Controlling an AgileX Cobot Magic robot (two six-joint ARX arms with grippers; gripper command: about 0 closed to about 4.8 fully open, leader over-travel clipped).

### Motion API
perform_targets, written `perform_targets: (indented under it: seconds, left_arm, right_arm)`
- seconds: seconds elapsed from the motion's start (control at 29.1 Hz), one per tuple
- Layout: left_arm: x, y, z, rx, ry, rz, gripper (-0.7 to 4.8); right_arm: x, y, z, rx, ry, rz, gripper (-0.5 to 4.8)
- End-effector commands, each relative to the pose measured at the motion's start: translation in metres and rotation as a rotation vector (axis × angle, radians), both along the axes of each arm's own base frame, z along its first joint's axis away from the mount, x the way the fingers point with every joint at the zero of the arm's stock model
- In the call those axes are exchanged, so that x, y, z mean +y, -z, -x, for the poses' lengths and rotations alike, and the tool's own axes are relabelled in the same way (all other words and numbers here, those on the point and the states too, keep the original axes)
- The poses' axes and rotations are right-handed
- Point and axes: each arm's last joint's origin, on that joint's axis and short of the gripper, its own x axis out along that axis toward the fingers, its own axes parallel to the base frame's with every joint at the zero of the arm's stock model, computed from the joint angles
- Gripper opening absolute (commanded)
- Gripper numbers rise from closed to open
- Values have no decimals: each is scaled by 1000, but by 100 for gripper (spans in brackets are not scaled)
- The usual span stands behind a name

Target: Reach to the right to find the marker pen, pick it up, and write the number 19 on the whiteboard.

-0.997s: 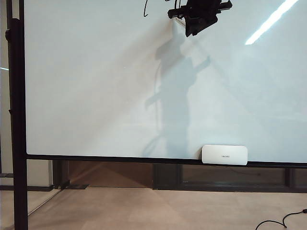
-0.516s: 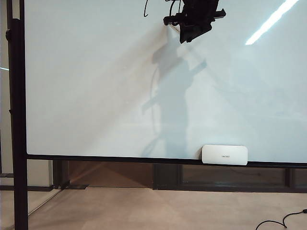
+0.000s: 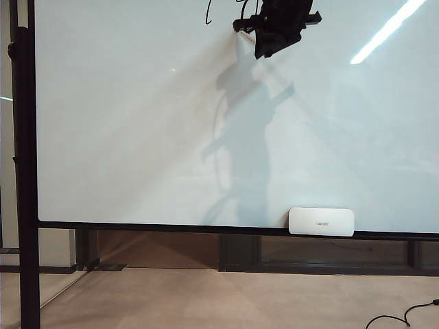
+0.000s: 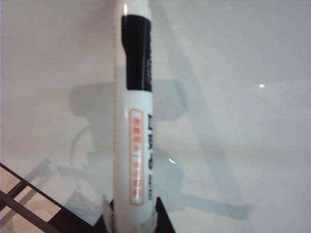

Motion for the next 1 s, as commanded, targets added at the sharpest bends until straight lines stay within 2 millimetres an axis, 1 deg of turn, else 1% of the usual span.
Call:
perform_targets:
  seconds: [0.03,0.1,0.21,0.34,0.48,0.55,0.69,0.86,1.0]
  left_arm:
    - [7,-3,10,-22,-27,29,-5]
    - [12,-5,17,-26,-58,37,-5]
    - [20,-9,28,-12,-127,42,-5]
    - [34,-18,45,24,-247,5,-5]
    - [48,-30,67,40,-305,6,-5]
    - [56,-37,78,38,-330,11,-5]
    - [67,-45,96,24,-354,-7,-5]
    - [78,-48,114,45,-391,-25,-5]
    - [86,-48,127,77,-401,-46,-5]
  right_arm:
    - [-10,-34,22,-64,5,-37,-3]
    - [-15,-49,35,-82,8,-51,-3]
    - [-26,-75,60,-126,15,-68,-2]
    - [-44,-111,101,-188,26,-92,-3]
    - [-62,-139,142,-241,58,-102,-3]
    - [-72,-148,163,-245,89,-96,-3]
    - [-91,-161,206,-230,92,-84,-3]
    - [-112,-174,253,-264,124,-60,-3]
    - [-128,-177,291,-255,150,-52,-3]
